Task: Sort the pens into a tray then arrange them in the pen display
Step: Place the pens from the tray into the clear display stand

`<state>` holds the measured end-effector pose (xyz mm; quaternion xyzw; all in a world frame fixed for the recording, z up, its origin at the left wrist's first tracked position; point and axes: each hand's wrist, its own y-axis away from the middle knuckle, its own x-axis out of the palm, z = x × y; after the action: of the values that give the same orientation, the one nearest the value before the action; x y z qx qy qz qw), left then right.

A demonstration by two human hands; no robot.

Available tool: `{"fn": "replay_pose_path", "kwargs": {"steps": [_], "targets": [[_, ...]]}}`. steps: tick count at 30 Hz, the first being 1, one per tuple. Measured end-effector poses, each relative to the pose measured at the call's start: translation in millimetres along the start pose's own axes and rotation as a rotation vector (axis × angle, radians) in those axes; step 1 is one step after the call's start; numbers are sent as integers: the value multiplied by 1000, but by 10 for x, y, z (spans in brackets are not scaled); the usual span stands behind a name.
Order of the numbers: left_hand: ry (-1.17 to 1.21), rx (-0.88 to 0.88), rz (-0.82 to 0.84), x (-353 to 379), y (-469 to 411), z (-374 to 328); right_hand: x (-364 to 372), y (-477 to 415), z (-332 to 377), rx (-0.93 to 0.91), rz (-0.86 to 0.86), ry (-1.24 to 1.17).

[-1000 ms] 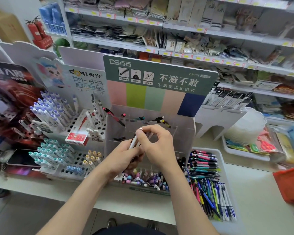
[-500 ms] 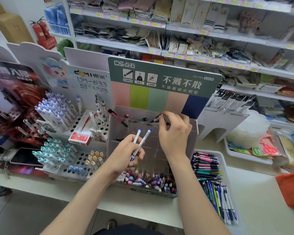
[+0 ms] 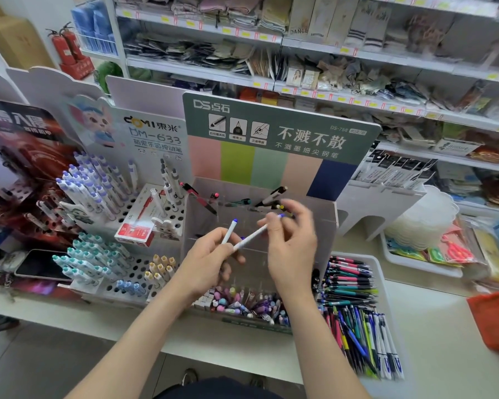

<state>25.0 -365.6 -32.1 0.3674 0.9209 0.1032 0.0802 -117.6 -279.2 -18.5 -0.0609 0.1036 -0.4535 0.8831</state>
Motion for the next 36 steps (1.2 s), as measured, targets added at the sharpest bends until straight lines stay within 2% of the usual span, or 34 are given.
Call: {"fn": "replay_pose_path", "kwargs": {"steps": [2, 4, 6, 10, 12, 14, 16, 19, 21, 22, 24, 26, 28, 30, 34, 36], "targets": [[-29, 5, -96, -19, -26, 72, -73, -36, 40, -73, -232, -29], [-70, 8, -158, -40, -52, 127, -134, -58, -14, -225, -302, 63], [-66, -9, -161, -38, -67, 142, -148, -52, -166, -332, -237, 215], [-76, -21, -126, 2, -66, 129, -53, 121, -539, -334, 42, 439], [-125, -2, -104, 4, -71, 149, -25, 181, -624, -351, 59, 529], [-184, 25, -73, -5, -73, 168, -38, 183, -599, -369, -10, 558], [-217, 50, -31, 3, -75, 181, -66, 184, -468, -304, -23, 448], [-224, 82, 23, 24, -56, 186, -69, 176, -303, -100, 126, 241], [-244, 110, 37, 32, -43, 197, -82, 168, -263, 19, 128, 153], [-260, 111, 30, 30, -44, 215, -99, 164, -248, 61, 69, 102], [-291, 80, -20, 21, -58, 256, -153, 157, -223, 72, -163, 58], [-293, 45, -67, 21, -71, 297, -212, 155, -199, 20, -422, 94], [-300, 43, -71, 32, -66, 311, -244, 152, -215, -73, -543, 164], [-315, 55, -62, 50, -54, 308, -231, 153, -292, -162, -480, 283], [-411, 95, -37, 96, -34, 331, -65, 219, -544, -185, -142, 557], [-436, 113, -26, 121, -31, 351, -14, 283, -634, -203, -89, 679]]}}
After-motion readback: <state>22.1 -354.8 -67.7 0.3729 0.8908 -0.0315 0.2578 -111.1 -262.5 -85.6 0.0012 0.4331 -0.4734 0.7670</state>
